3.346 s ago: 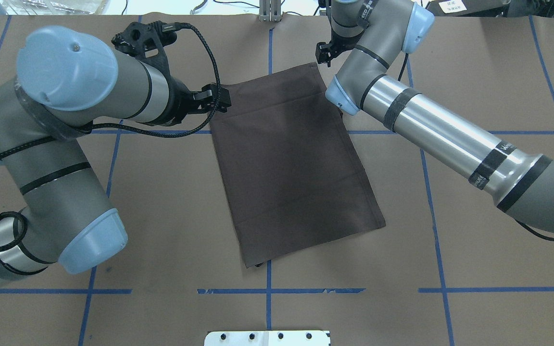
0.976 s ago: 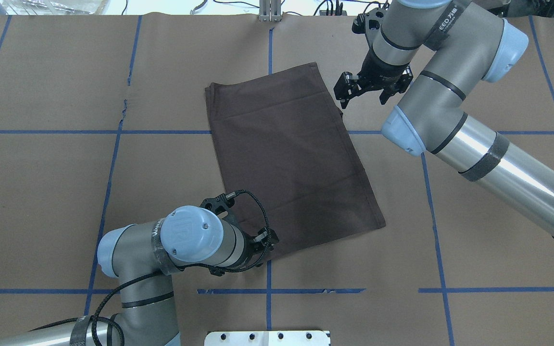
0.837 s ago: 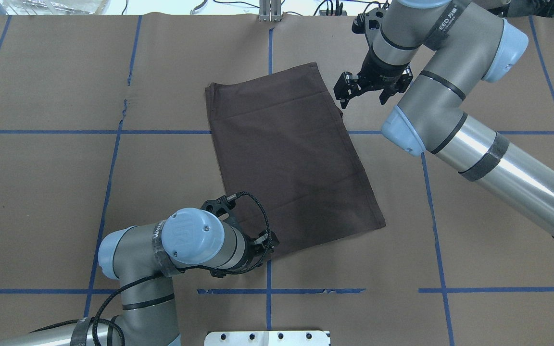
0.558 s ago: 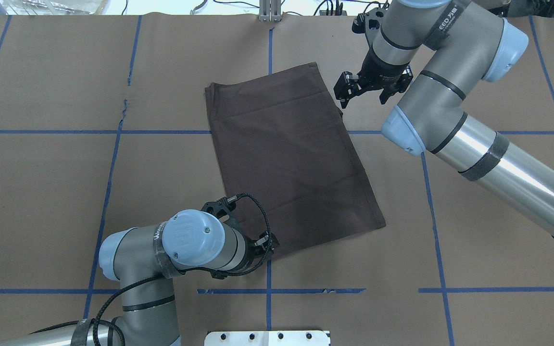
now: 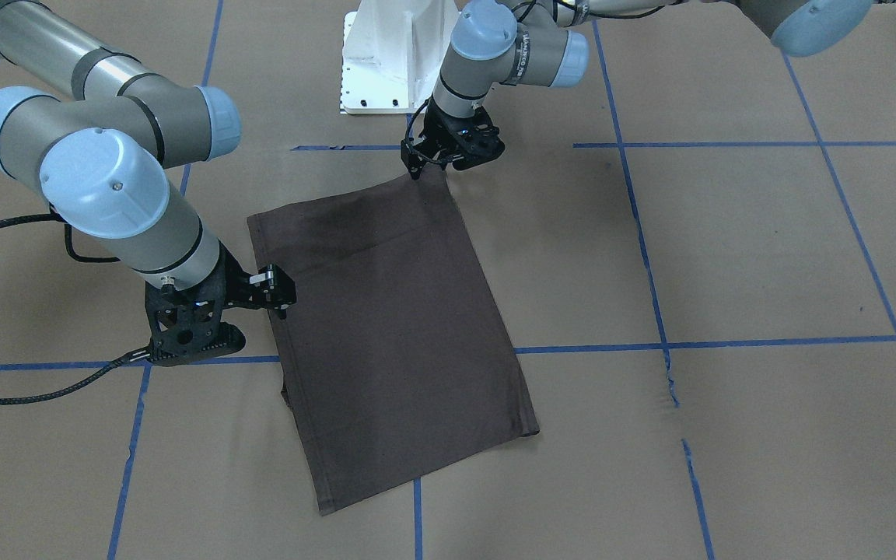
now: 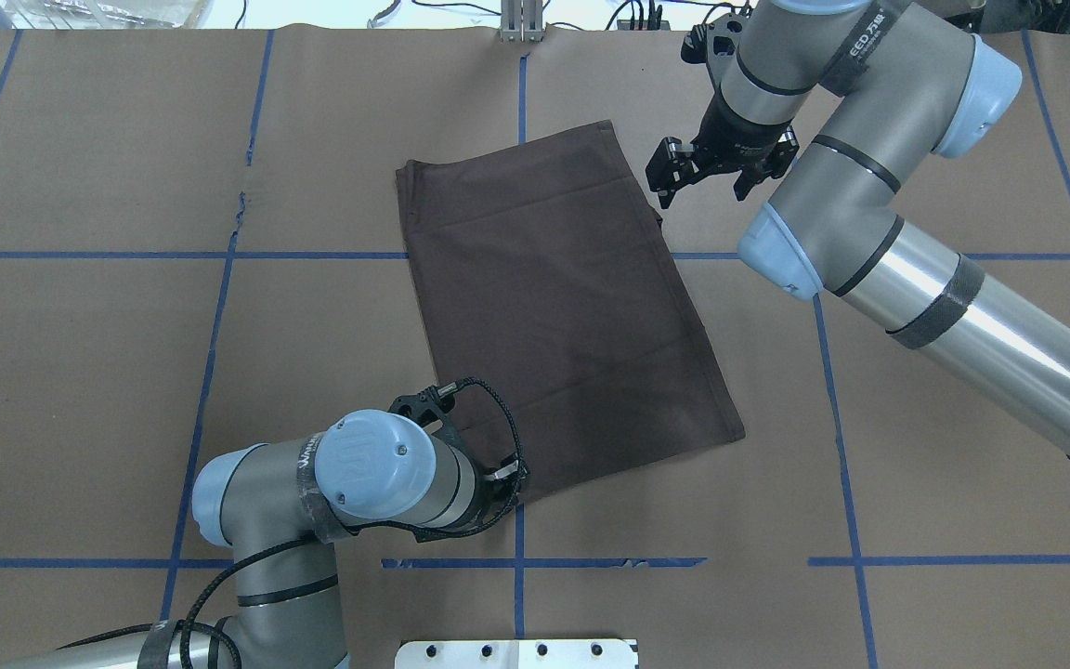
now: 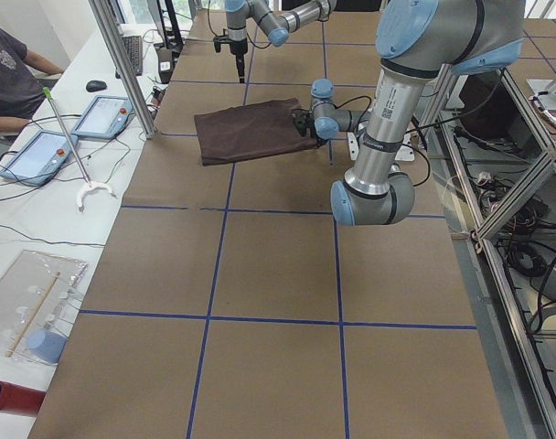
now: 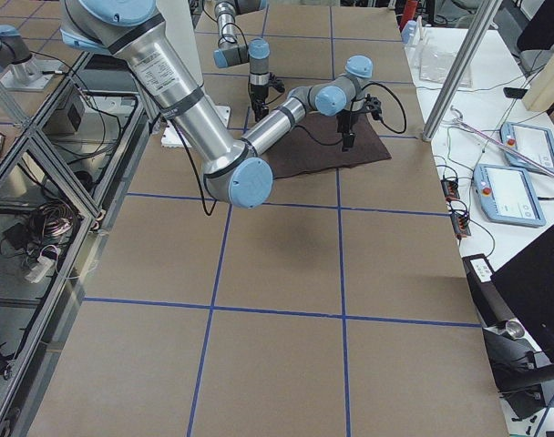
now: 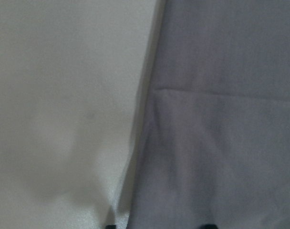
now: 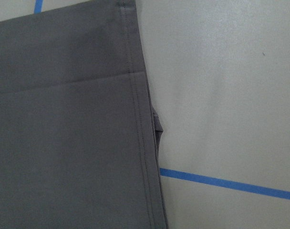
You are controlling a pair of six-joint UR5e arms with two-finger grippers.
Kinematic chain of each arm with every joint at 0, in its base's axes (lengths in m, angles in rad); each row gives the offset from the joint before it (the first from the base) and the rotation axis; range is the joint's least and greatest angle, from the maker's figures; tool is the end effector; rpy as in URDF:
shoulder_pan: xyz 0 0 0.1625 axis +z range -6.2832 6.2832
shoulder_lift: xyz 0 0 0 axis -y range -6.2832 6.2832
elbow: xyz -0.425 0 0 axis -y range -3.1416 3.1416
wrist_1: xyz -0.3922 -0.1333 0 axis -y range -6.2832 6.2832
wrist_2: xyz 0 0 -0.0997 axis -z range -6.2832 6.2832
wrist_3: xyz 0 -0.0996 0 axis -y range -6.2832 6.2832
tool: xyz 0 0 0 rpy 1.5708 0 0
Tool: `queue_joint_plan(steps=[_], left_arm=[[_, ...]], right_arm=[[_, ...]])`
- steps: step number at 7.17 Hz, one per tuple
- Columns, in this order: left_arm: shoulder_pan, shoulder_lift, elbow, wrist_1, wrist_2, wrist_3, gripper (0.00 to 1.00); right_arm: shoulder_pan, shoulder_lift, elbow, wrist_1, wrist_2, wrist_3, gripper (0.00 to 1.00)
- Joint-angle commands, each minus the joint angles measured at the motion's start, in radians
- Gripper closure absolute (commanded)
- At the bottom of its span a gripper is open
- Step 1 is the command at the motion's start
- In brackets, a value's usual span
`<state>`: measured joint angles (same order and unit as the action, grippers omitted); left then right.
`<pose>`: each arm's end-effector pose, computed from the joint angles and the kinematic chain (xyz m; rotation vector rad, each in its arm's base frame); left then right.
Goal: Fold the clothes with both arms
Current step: 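Move both grippers to the shirt edge nearest the robot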
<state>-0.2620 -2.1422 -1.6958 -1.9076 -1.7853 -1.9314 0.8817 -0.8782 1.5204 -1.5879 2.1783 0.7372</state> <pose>0.6136 -0.2806 0.2326 -0.2478 1.0275 -0.4535 -0.3951 -0.5998 0.2626 0.0736 -0.8398 -0.1446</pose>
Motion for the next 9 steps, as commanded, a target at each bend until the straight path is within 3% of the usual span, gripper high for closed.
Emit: queue_joint_plan(steps=[1, 5, 7, 9], left_arm=[[0.003, 0.001, -0.002, -0.001, 0.003, 0.006, 1.00], [-0.034, 0.063, -0.102, 0.015, -0.002, 0.167, 1.00], [-0.054, 0.094, -0.159, 0.079, -0.003, 0.247, 1.00], [-0.054, 0.108, -0.206, 0.136, -0.003, 0.259, 1.00]], right_arm=[[0.002, -0.001, 0.000, 0.000, 0.000, -0.001, 0.00], [0.005, -0.050, 0.032, 0.009, 0.008, 0.019, 0.00], [-0.082, -0.126, 0.154, 0.013, 0.005, 0.304, 0.00], [-0.180, -0.134, 0.240, 0.013, -0.026, 0.656, 0.00]])
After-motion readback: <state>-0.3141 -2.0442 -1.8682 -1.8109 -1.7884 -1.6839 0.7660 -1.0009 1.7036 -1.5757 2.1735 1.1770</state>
